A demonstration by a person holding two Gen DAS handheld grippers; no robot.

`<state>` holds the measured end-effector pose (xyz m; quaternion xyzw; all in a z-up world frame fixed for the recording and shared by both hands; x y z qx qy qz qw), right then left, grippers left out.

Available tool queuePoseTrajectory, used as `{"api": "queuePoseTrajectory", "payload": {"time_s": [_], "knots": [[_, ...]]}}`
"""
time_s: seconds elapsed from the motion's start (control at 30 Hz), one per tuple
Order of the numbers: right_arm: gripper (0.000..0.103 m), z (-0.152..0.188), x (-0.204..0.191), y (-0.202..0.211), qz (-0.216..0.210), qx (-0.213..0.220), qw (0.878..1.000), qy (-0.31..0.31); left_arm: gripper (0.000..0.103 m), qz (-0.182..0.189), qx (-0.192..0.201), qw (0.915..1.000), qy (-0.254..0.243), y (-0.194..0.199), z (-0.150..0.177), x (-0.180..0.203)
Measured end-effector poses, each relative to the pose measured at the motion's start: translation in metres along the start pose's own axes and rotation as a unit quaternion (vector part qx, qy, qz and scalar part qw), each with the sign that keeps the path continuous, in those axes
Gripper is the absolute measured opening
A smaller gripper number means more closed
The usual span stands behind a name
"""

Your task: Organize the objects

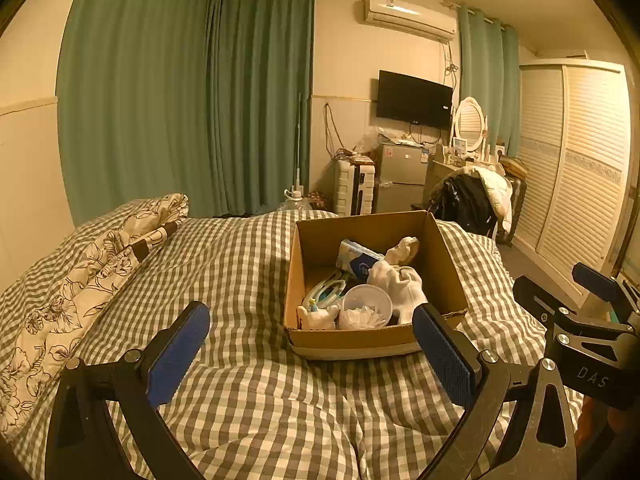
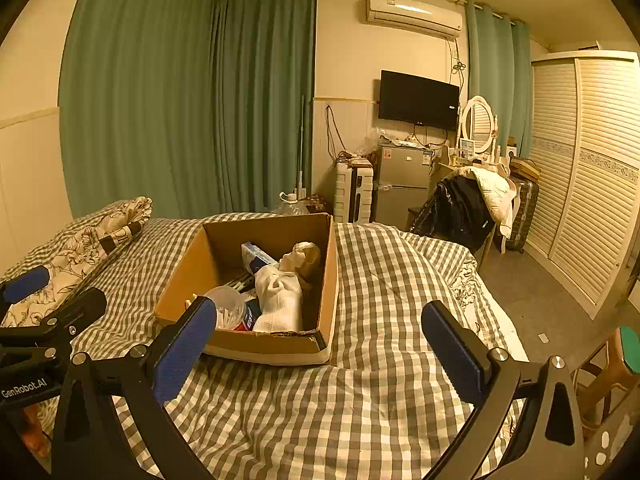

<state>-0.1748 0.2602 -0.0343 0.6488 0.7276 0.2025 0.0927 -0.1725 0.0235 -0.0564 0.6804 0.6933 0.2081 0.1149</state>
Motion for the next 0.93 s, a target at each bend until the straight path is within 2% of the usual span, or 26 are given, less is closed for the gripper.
{"api": "queuePoseTrajectory", "payload": {"time_s": [0.93], "knots": [[0.103,0.0073,-0.0015,-0.0035,-0.001,-0.011,1.0,0.002,0.103,-0.007,-0.002,1.0,0.003,0.0014,0.0029,0.0]]}}
Point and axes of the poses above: each gripper's, at about its wrist camera, not at the fingertips, and y roughly against the way its jaws point, x to its right, z to its underside, the point moved 10 cm from there along -y, roughly the way its jaws point, and after that the axes turned 6 degrees about y, right-handed, at the moved point
